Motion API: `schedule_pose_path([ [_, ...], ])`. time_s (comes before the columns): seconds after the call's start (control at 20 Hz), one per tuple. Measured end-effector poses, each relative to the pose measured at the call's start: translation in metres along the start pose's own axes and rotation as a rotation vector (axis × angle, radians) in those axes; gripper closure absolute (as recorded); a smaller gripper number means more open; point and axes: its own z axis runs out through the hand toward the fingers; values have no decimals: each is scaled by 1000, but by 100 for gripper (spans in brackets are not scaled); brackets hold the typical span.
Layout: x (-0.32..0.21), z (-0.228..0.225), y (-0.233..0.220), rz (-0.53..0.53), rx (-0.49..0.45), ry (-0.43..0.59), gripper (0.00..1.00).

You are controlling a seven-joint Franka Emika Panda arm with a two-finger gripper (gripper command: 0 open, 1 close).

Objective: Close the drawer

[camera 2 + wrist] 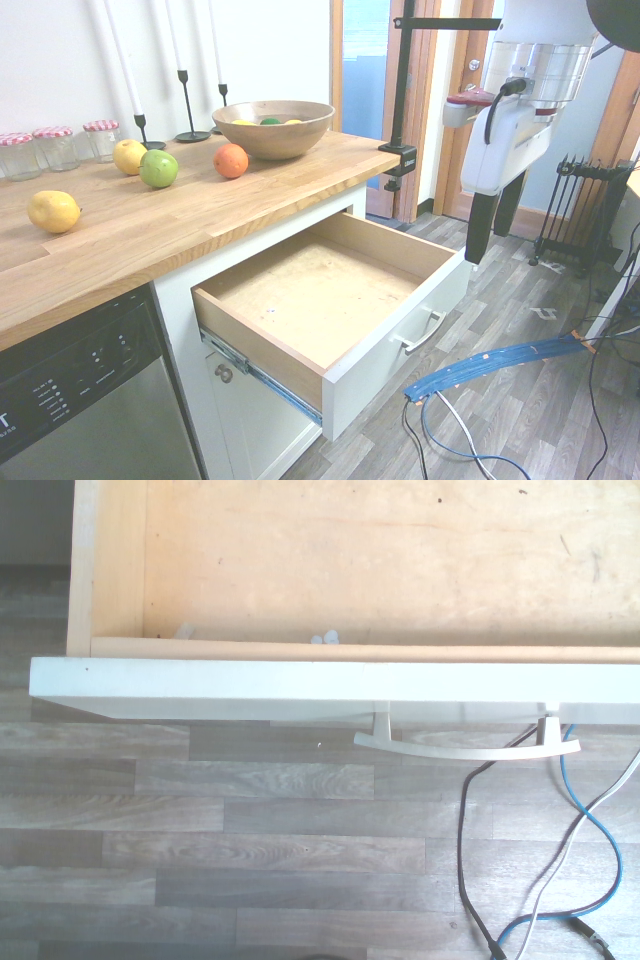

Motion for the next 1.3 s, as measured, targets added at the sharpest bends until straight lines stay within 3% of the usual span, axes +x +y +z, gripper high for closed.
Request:
schedule_pose_path([
  [0.3, -2, 18, 2, 5, -11, -22, 0],
  [1.3, -4, 210, 69, 11, -70, -89, 0],
])
